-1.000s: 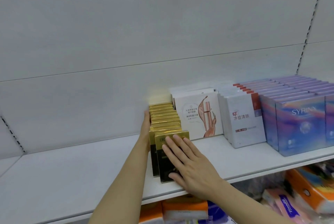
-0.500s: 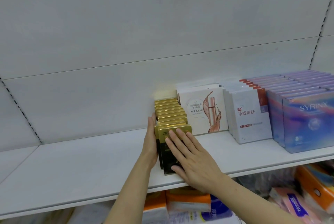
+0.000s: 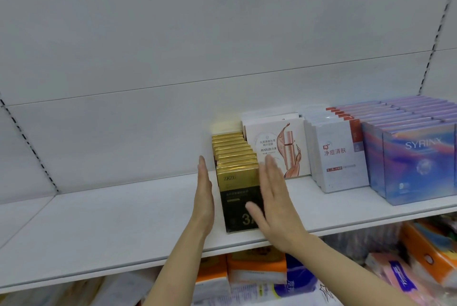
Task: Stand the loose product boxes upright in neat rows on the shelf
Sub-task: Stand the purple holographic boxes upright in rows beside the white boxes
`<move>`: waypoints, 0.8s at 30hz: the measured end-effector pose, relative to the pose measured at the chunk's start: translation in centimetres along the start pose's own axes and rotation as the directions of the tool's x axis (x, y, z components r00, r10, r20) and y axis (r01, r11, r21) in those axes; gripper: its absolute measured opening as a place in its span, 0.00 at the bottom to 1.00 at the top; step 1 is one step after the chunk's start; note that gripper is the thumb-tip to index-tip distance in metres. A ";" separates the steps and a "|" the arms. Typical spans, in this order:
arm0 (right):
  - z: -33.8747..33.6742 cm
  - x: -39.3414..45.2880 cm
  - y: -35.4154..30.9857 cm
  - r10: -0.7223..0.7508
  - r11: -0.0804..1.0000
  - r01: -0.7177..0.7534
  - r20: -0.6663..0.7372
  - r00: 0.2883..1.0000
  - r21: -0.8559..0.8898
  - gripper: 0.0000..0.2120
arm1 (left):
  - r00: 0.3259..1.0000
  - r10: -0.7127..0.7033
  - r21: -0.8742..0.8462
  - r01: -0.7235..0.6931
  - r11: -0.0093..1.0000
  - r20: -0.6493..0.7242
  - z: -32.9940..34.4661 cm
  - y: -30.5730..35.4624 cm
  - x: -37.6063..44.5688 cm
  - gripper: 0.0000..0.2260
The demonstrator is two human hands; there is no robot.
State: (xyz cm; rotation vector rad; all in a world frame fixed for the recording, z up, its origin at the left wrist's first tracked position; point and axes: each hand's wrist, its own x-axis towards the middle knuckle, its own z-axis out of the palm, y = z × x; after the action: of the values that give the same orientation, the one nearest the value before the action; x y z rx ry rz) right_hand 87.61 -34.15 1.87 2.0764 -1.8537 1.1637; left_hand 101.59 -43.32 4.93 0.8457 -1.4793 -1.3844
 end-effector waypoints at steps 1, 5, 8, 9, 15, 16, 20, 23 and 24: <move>-0.3 0.7 -0.3 0.138 0.968 -0.133 -0.008 0.990 0.213 0.39 | 1.000 0.014 0.023 -0.014 1.000 0.001 -0.2 -0.4 0.0 0.40; -0.5 4.7 -0.8 0.507 0.536 -0.452 0.157 0.848 0.713 0.38 | 0.996 0.030 -0.081 -0.023 0.996 0.085 0.8 -0.6 -0.5 0.27; 0.6 5.4 -0.5 0.460 0.520 -0.432 0.184 0.869 0.737 0.31 | 0.993 0.024 -0.120 -0.010 0.993 0.114 2.2 -0.5 -1.0 0.26; 0.7 5.3 -0.6 0.457 0.526 -0.430 0.183 0.870 0.734 0.30 | 0.996 0.011 -0.105 -0.002 0.994 0.092 2.3 -0.6 -0.9 0.26; -0.4 4.3 -0.2 0.375 0.838 -0.346 0.014 0.927 0.422 0.33 | 0.977 0.214 0.227 -0.212 0.950 0.017 1.3 0.2 -1.0 0.40; -0.6 3.7 0.2 0.262 0.933 -0.239 -0.052 0.964 0.270 0.32 | 0.934 0.353 0.409 -0.345 0.845 0.057 0.9 0.4 -1.1 0.42; -1.9 1.1 3.1 -0.089 0.962 0.072 -0.056 0.994 -0.262 0.30 | 0.696 0.545 0.829 -0.560 0.004 0.468 0.0 1.1 -1.6 0.47; -4.1 -0.5 5.7 -0.026 0.909 -0.009 -0.078 0.997 -0.418 0.31 | 0.692 0.457 0.823 -0.532 -0.200 0.559 0.4 0.3 -1.7 0.48; -4.9 -1.0 6.7 0.019 0.890 -0.067 -0.110 0.994 -0.450 0.31 | 0.700 0.454 0.829 -0.516 -0.214 0.552 0.8 -0.1 -1.7 0.46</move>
State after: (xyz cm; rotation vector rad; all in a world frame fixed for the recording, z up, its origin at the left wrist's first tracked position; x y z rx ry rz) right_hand 79.44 -32.20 2.11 1.6909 -1.9044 0.7312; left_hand 101.47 -41.49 4.55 0.7541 -2.4377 0.6038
